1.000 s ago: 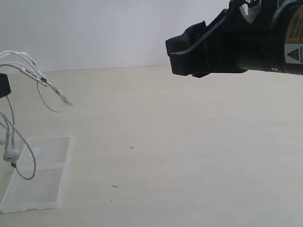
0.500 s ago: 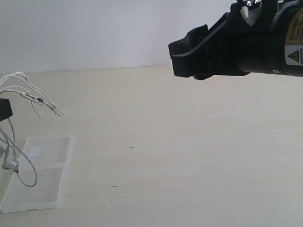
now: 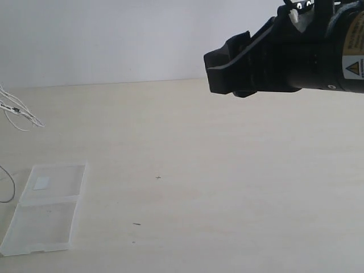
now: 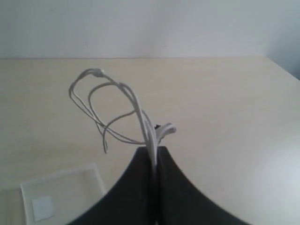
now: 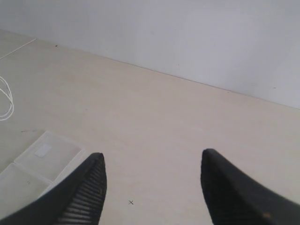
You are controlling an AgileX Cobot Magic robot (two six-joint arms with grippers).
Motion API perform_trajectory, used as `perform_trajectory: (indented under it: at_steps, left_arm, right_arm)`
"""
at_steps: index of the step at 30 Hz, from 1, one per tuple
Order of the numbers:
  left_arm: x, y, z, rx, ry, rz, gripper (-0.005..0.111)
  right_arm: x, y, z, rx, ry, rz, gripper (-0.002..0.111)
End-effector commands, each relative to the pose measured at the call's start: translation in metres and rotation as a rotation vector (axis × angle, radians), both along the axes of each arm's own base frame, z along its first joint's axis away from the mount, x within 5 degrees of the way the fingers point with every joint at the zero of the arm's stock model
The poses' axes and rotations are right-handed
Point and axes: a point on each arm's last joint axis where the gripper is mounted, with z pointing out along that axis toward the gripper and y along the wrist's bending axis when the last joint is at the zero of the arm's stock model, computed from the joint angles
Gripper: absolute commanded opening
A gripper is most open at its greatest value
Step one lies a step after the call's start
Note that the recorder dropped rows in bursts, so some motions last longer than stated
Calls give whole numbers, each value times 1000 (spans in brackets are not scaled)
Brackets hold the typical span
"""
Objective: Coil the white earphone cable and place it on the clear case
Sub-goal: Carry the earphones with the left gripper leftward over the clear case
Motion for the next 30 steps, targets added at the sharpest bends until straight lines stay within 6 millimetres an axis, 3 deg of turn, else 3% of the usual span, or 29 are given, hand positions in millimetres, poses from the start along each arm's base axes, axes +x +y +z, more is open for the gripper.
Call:
perform_trajectory:
  at_steps: [1, 14, 20, 25, 30]
  left_arm:
    - [-3, -2, 1, 38, -34, -26, 0]
    - [-15, -24, 3, -266, 109, -211, 0]
    - [-23, -33, 5, -292, 124, -323, 0]
    - [-15, -18, 4, -169, 45, -204, 0]
    - [-3, 8, 3, -1, -26, 57, 0]
  right_arm:
    - [-1, -1, 0, -2, -4, 0, 58]
    - [-1, -1, 0, -4, -5, 1, 58]
    - [-1, -1, 0, -4, -5, 1, 58]
    - [-1, -1, 0, -4, -5, 1, 58]
    - [-1, -1, 0, -2, -4, 1, 58]
